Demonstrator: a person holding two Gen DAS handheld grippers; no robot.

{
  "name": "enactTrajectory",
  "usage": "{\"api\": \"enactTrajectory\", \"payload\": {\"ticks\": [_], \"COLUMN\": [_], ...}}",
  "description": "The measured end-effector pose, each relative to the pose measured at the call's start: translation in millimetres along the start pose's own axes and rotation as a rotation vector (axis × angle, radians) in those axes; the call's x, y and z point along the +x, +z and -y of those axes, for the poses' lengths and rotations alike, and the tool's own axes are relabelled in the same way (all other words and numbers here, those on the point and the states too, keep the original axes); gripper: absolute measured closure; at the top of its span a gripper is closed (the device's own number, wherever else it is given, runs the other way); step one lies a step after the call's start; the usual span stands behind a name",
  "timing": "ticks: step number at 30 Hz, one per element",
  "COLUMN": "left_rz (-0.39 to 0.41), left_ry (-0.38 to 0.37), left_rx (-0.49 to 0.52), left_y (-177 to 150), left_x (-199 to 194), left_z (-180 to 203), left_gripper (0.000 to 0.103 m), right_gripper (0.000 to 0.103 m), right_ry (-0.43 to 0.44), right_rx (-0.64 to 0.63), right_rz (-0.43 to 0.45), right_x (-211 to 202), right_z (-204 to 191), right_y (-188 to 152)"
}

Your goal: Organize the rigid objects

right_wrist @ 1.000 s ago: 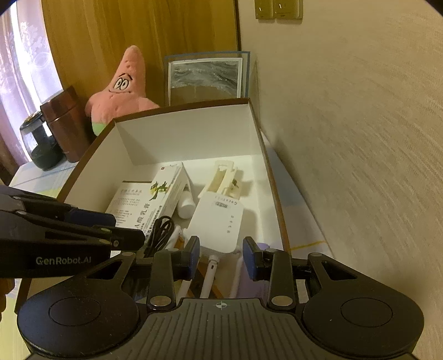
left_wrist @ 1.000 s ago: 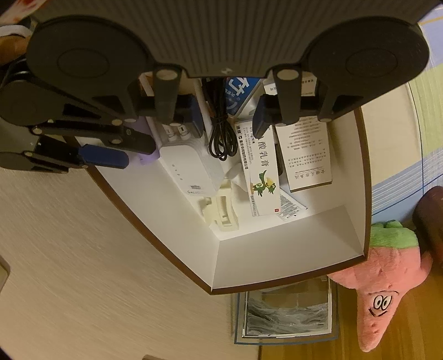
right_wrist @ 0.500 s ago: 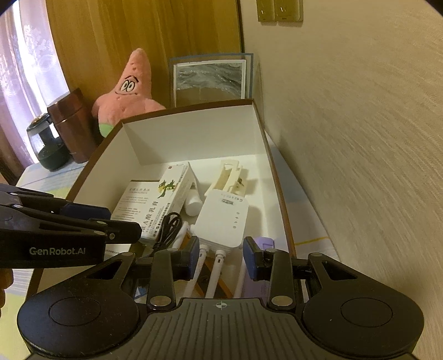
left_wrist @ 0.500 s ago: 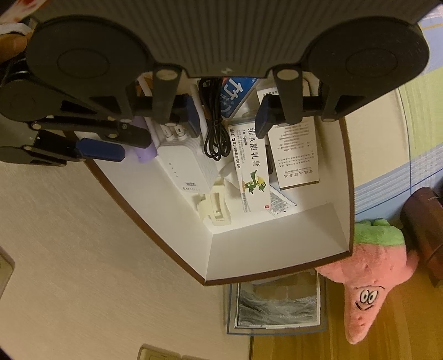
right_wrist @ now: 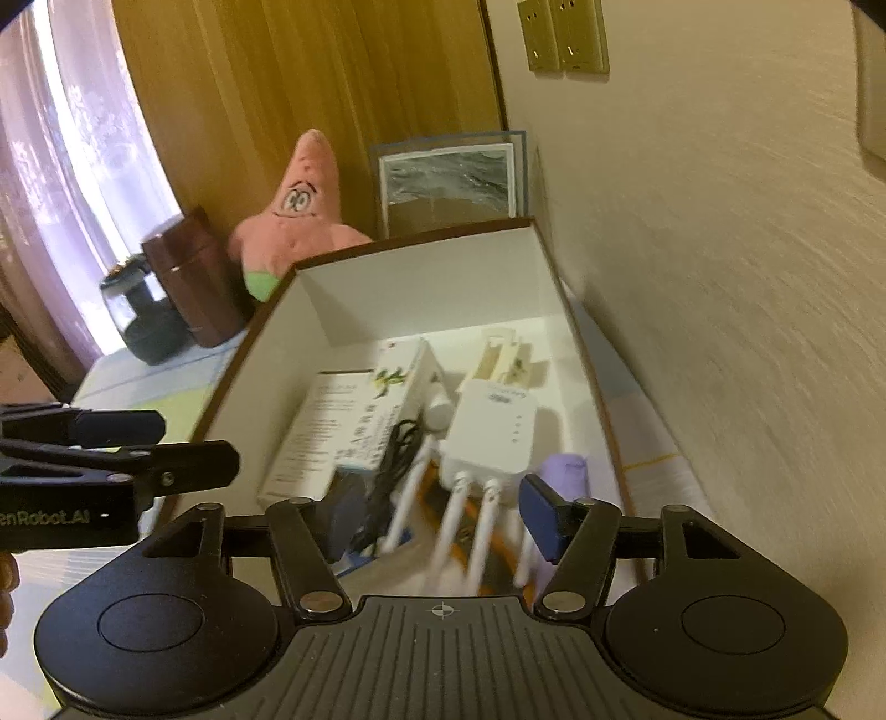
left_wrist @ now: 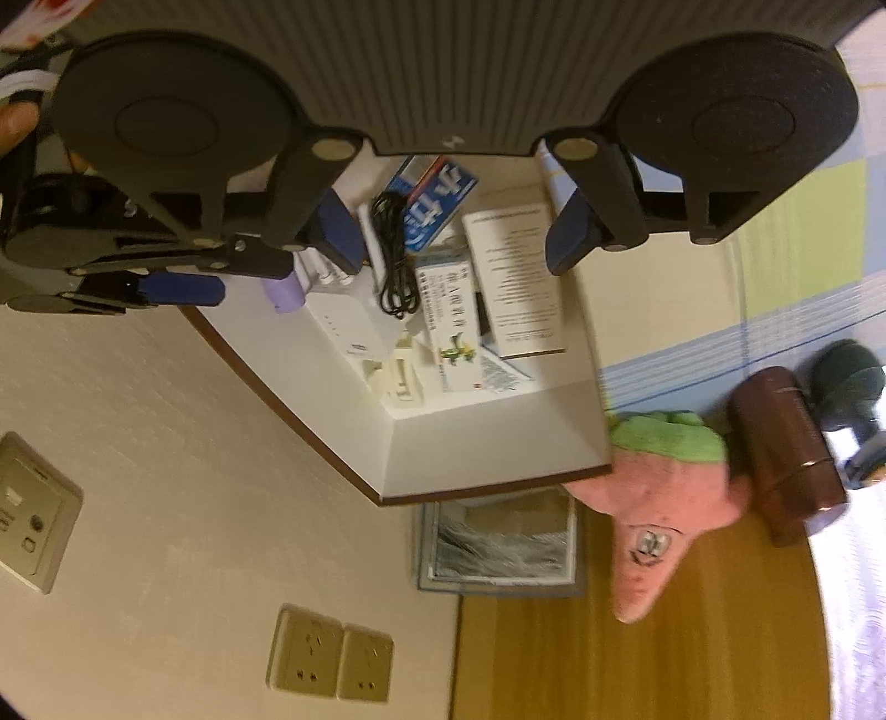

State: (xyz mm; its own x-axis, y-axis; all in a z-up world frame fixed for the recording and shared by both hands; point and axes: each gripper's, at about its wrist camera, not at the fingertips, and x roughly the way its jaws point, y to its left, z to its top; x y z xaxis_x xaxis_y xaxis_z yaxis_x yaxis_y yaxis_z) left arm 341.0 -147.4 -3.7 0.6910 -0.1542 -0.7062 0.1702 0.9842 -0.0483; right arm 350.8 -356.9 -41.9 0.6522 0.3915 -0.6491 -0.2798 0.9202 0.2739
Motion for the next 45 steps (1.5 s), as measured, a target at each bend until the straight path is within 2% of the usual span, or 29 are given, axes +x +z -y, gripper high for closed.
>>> {"api": "enactTrajectory", "payload": {"ticks": [2,6,14,24,32,45], "left_rz": [0.016,0.043,-0.009,-0.044,-0.066,-0.085], "left_ry": [0.026,0.095,0.171,0.221,0.242,0.28], "left_rx": [-0.004,0.002,-0.046,-0.156,-0.208,-0.266], "left_y": [-8.3,-29.9,-84.9,-152.6,-195.6,-244.1], "left_x": [-15.2,-45.8,-102.9,-165.6,-202.8,-246.7], "left_z": [-5.6,-18.4,-52.4,-87.9,-101.0,-116.0], "left_gripper": [0.027,0.026,0.027,0.027,0.028,0.03], "right_gripper": [0.043,0.042,0.042,0.042,0.042,0.042], "right_ry": [0.018,0.019,0.045,0.108,0.148,0.212], "right_rx": [0.003,-0.018,-0.038,-0.097,-0.147,-0.198], "right_rz": [0.005,-0.002,-0.026,-0.082,-0.13,-0.175], "right_x": [-7.9,-20.0,-40.7,-68.7,-85.6,-103.8], "right_z": [-6.6,-26.3,-74.2,-138.8,-179.8,-221.2], "right_y": [-3.6,-14.9,-50.4,-94.1,-131.2,-173.0]}}
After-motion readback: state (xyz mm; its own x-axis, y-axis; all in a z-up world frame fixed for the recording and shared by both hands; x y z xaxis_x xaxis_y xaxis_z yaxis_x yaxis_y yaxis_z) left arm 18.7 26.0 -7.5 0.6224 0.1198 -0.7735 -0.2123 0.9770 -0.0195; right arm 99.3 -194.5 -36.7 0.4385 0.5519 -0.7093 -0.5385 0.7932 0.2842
